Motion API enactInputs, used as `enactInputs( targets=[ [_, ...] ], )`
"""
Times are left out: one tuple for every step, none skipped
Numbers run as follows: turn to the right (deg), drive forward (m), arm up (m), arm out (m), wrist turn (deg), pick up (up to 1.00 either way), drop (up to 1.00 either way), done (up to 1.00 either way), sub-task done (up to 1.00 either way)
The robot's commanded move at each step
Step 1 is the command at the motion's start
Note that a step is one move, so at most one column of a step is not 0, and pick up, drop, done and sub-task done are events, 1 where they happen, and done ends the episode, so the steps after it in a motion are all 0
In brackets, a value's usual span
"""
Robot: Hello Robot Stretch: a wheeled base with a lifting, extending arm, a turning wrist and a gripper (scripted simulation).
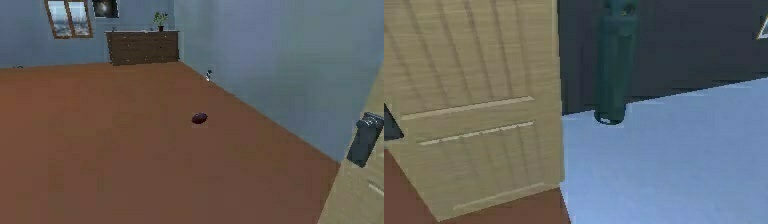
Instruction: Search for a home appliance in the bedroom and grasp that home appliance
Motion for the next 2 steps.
enactInputs(
  targets=[
    [0.0,0.45,0.00,0.00,0.0,0.00,0.00,0.00,0.00],
    [-45.0,0.00,0.00,0.00,0.0,0.00,0.00,0.00,0.00]
  ],
)
